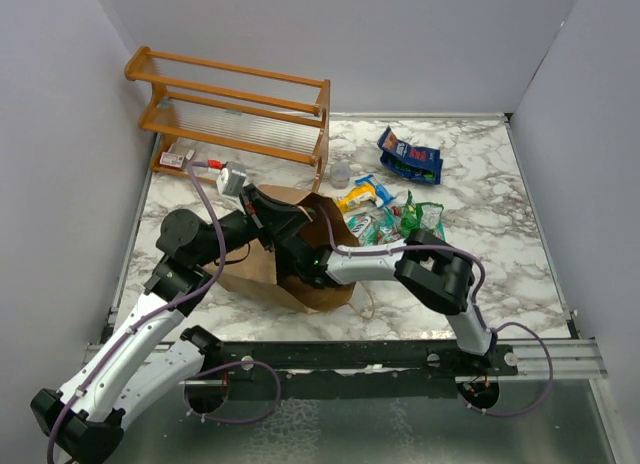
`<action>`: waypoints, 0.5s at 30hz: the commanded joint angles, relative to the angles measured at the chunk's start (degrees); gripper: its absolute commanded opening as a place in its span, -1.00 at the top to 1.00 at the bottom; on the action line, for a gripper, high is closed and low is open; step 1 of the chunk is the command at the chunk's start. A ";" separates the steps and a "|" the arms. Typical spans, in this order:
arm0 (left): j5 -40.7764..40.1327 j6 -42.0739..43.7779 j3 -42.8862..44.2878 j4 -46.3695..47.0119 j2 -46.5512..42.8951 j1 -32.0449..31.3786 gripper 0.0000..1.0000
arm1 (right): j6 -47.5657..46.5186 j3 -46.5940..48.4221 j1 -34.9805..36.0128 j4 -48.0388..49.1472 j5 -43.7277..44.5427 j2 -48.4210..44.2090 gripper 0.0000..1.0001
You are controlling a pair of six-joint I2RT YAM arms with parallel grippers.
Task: Take the snacks out of the paper bag
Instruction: Take out the snack from the paper bag.
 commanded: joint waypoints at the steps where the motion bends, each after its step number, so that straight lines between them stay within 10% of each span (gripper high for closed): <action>1: -0.31 -1.18 0.93 2.18 0.04 -0.10 1.00 | 1.77 4.03 0.01 0.43 -2.23 5.11 -0.99; 15: -2.87 -0.67 -1.00 -1.79 -3.13 -0.11 1.00 | 3.49 6.99 -0.58 6.10 2.11 9.57 -0.37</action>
